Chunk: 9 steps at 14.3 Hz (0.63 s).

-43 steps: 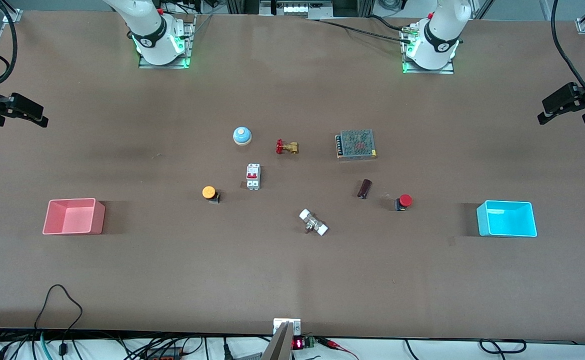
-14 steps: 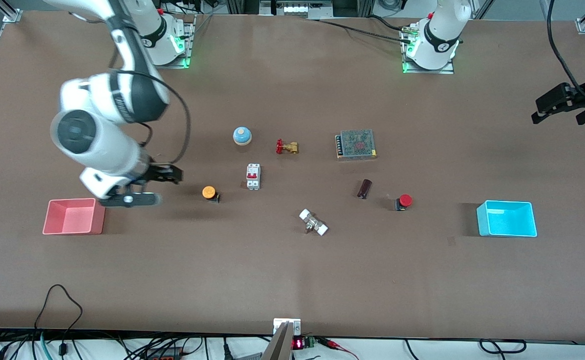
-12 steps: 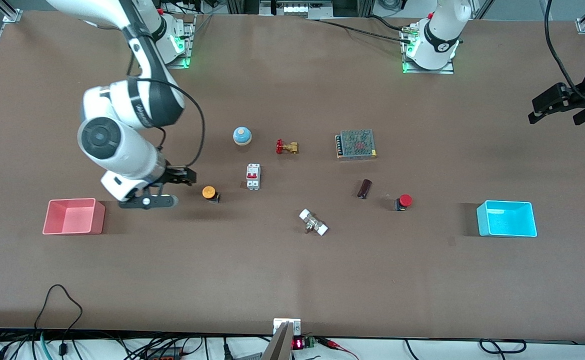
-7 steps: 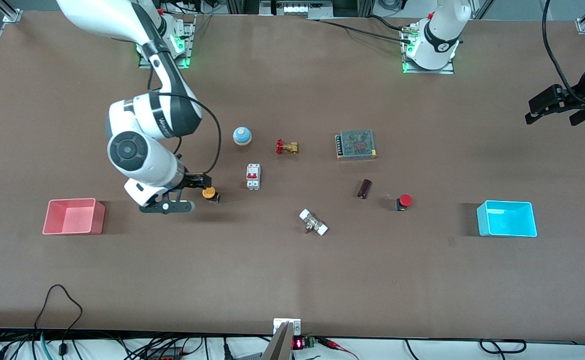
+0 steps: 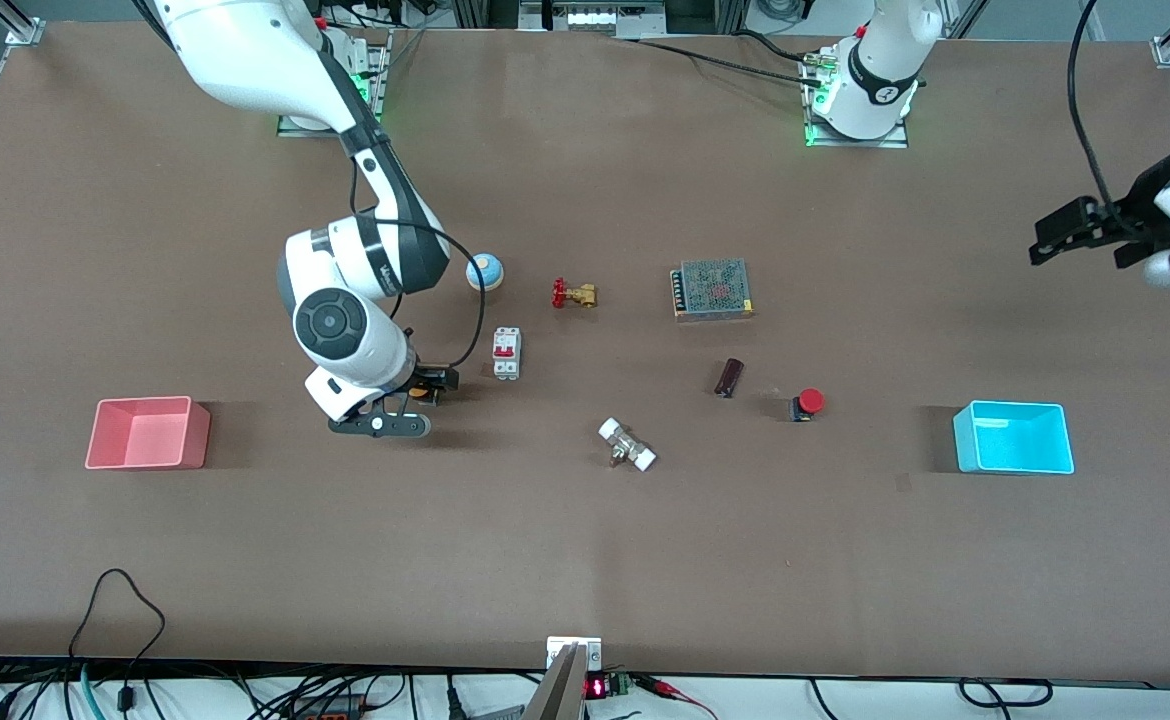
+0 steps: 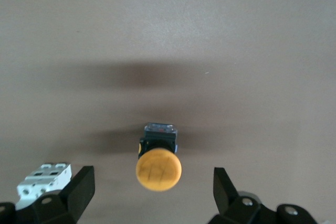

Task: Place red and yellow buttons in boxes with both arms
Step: 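Grasp the yellow button with the right gripper while the left gripper reaches the red button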

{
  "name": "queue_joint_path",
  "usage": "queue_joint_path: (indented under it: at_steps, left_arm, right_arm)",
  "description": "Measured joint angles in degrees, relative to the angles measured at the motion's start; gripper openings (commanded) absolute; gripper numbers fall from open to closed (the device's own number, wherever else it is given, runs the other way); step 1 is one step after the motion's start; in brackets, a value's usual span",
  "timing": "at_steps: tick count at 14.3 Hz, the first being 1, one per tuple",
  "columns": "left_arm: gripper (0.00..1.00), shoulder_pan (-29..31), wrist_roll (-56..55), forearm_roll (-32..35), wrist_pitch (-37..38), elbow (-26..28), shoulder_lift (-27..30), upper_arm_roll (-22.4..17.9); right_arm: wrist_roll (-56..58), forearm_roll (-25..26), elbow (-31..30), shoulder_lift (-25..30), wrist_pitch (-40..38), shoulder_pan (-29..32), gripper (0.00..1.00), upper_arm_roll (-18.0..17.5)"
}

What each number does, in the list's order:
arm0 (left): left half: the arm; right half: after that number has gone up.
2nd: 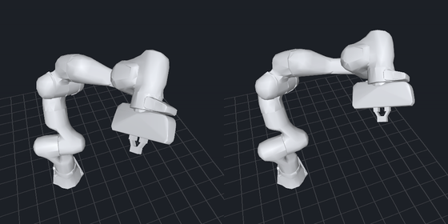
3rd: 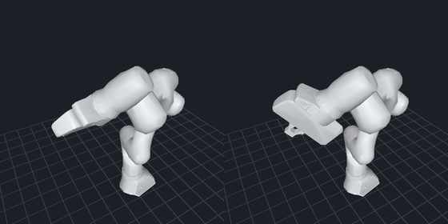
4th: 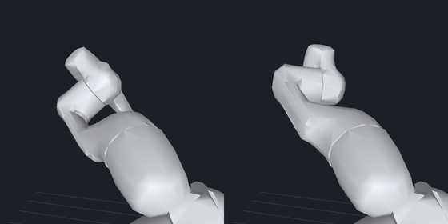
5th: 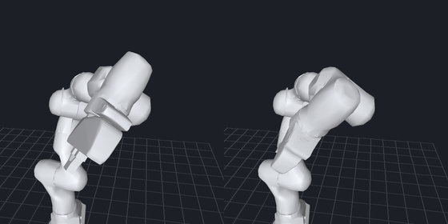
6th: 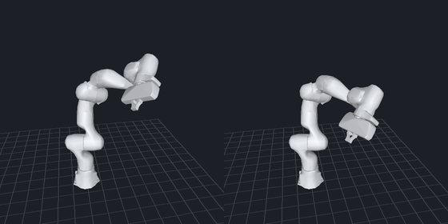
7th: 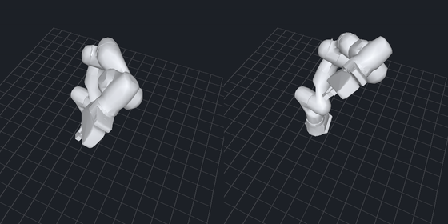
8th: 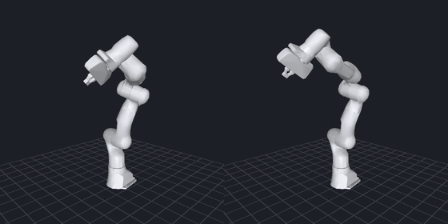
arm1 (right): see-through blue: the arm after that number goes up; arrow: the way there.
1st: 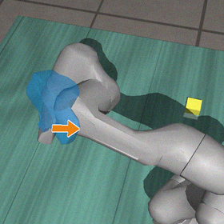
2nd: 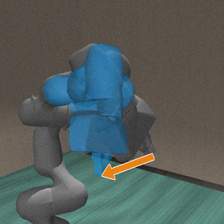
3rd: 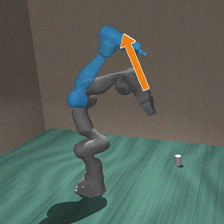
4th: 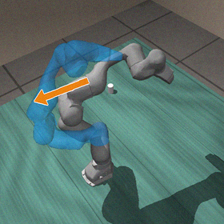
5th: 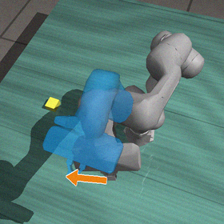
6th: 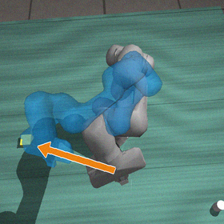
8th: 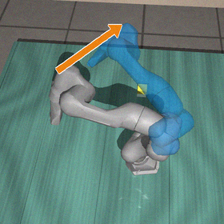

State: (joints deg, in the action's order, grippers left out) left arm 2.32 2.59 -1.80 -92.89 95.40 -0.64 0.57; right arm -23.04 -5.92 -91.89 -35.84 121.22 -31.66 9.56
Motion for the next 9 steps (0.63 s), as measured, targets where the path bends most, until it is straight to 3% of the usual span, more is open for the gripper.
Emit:
queue_joint_path:
  at_steps: [9]
  left_arm:
    - [1.00,-0.4,-5.2,-0.5,-9.9,0.6,-12.1,4.5]
  right_arm:
    - [-0.7,-2.3,0.3,-3.7,1.0,0.1,1.00,0.3]
